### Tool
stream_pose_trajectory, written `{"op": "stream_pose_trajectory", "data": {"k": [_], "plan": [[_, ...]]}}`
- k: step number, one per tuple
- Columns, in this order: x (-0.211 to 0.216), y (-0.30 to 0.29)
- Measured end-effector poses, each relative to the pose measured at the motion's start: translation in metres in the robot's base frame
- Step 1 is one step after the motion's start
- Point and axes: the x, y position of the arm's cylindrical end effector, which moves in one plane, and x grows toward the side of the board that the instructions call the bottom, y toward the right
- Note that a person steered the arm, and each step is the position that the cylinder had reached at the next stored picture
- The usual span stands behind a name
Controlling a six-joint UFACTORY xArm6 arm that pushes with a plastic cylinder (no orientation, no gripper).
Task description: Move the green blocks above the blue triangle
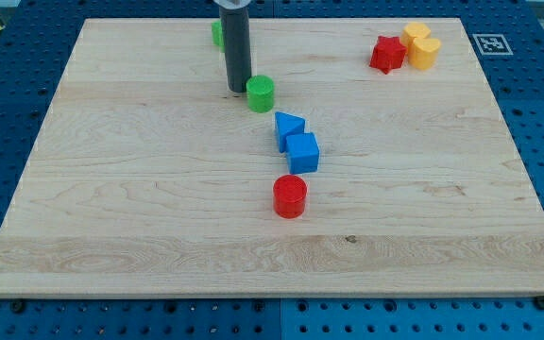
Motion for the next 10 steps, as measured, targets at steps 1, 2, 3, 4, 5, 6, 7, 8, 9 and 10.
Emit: {"op": "stream_pose_trajectory", "data": {"k": [1, 2, 3, 4, 5, 6, 7, 8, 9, 10], "plan": [[0.007, 0.010], [0.007, 0.018], [0.007, 0.027], [0.004, 0.029], [-0.021, -0.010], [-0.057, -0.058], [-0.103, -0.092], [-0.147, -0.083], [-0.152, -0.065], [-0.148, -0.047]]}}
